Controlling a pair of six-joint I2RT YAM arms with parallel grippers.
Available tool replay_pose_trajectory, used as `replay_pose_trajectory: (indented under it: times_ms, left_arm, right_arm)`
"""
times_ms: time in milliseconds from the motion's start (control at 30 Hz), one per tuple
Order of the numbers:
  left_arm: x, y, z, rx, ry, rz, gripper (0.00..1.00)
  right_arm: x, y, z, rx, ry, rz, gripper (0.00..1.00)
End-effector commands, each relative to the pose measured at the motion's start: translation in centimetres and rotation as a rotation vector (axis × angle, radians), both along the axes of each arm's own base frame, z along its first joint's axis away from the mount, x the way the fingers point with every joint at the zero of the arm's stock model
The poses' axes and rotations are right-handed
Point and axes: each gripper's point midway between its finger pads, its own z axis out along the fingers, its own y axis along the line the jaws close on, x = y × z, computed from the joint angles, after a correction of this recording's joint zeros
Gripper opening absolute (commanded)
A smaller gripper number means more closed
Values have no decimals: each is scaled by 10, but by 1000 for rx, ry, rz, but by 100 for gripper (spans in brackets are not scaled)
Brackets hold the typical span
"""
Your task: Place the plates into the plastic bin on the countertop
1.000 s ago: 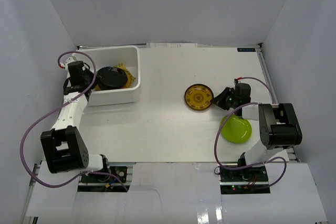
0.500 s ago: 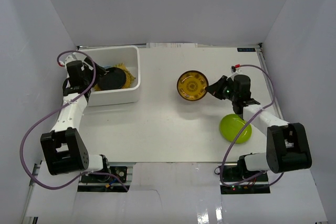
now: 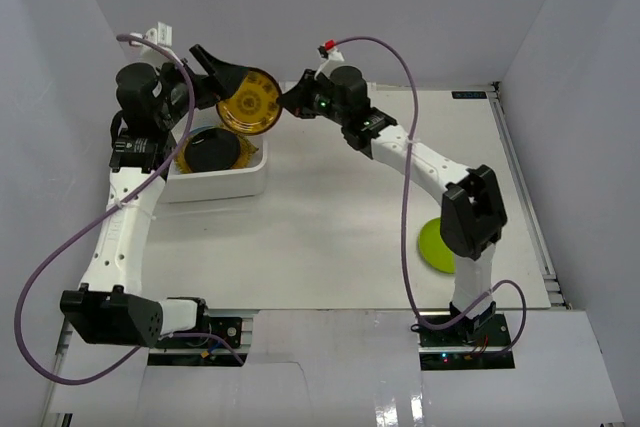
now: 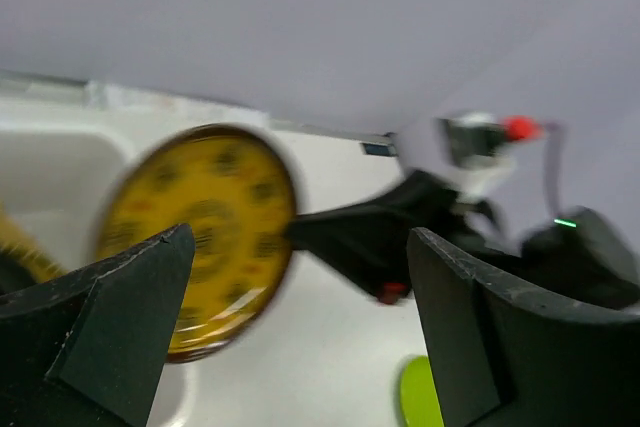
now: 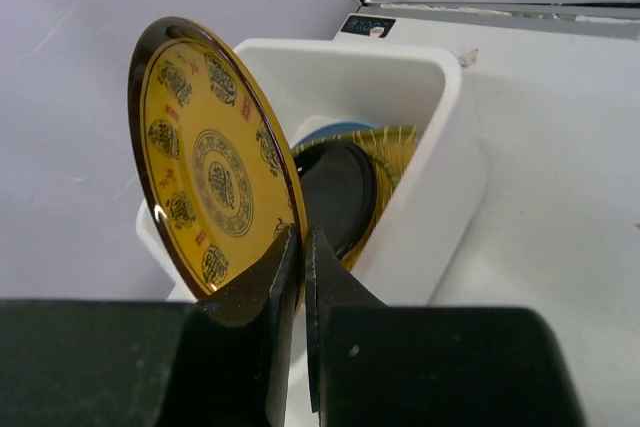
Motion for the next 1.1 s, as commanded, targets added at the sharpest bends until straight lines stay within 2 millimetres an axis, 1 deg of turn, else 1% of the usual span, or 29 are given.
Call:
replay_pose_trajectory:
  times_ms: [0,33,67,100,133,167,200,267,300,367,433,467,500,533,567,600,633,667,700,733,767,800,833,867,900,933,967,1033,1067]
  left_arm:
    - [-35,-29,75,38,-172,-121,98]
    - [-39,-34,83,37,-188,-146,98]
    - [-46,-41,94,36,-213,-194,98]
    - [-51,-49,96,32,-219,-228,98]
    - [-53,-54,95,30,-215,-248,98]
    - [-56,-59,89,26,-202,-270,98]
    - [-56,-60,86,23,-193,-273,98]
    - [-58,-60,80,27,-184,-270,98]
    - [-57,-61,72,29,-169,-271,98]
    - [-57,-61,70,31,-166,-269,98]
    - [-58,-60,68,29,-162,-265,98]
    - [-58,-60,68,28,-162,-261,98]
    - [-60,-57,71,28,-172,-246,98]
    - [-60,-57,67,27,-164,-240,98]
    - [-60,-55,67,26,-167,-229,98]
    - [-63,-54,68,24,-172,-221,98]
    - [-61,-51,64,24,-164,-202,98]
    - [-61,-50,63,23,-163,-194,98]
    - [-62,-48,64,19,-165,-180,98]
    - [-62,-47,64,17,-163,-177,98]
    - [-63,-47,65,16,-165,-172,98]
    - [-64,-46,66,14,-167,-170,98]
    - [-64,-45,65,13,-165,-161,98]
    - [-64,-44,64,11,-157,-158,98]
    - [-65,-45,64,0,-151,-158,98]
    - [-65,-46,60,-5,-141,-163,98]
    - [-65,-47,59,-11,-134,-167,98]
    - [-64,-50,56,-33,-113,-181,98]
    - [-63,-53,52,-40,-95,-202,98]
  right_arm:
    - [15,39,-16,-61,5,-3,8]
    - [20,51,6,-36,-38,-2,8]
    - [21,61,2,-51,-37,3,8]
    - [22,80,-25,-88,-26,19,8]
    - [24,91,-3,-60,-72,24,8]
    - [28,103,-31,-101,-47,30,8]
    - [24,114,-31,-109,-65,42,8]
    - [25,128,-31,-102,-88,48,8]
    - [20,136,-29,-95,-105,54,8]
    - [16,143,-31,-97,-131,62,8]
    - [6,152,-33,-119,-163,81,8]
    - [7,152,-34,-135,-174,56,8]
    - [2,155,-40,-156,-178,50,8]
    - [0,156,-43,-172,-187,49,8]
    - [-3,157,-44,-178,-192,52,10]
    - [-8,160,-54,-195,-184,53,20]
    - [-10,161,-54,-190,-189,52,29]
    - [-13,162,-52,-186,-192,54,36]
    - [-14,160,-54,-188,-185,52,48]
    - [-15,160,-50,-178,-187,50,52]
    - [-16,157,-41,-171,-197,46,54]
    - [-15,154,-34,-168,-206,38,56]
    - [-17,151,-32,-173,-207,35,56]
    - [-19,143,-11,-152,-230,25,56]
    - [-19,137,-4,-150,-238,16,56]
    - [-25,125,7,-150,-241,8,56]
    - [-26,116,14,-144,-248,-4,56]
    - [-34,97,21,-141,-258,-21,55]
    - [-44,73,18,-158,-247,-32,54]
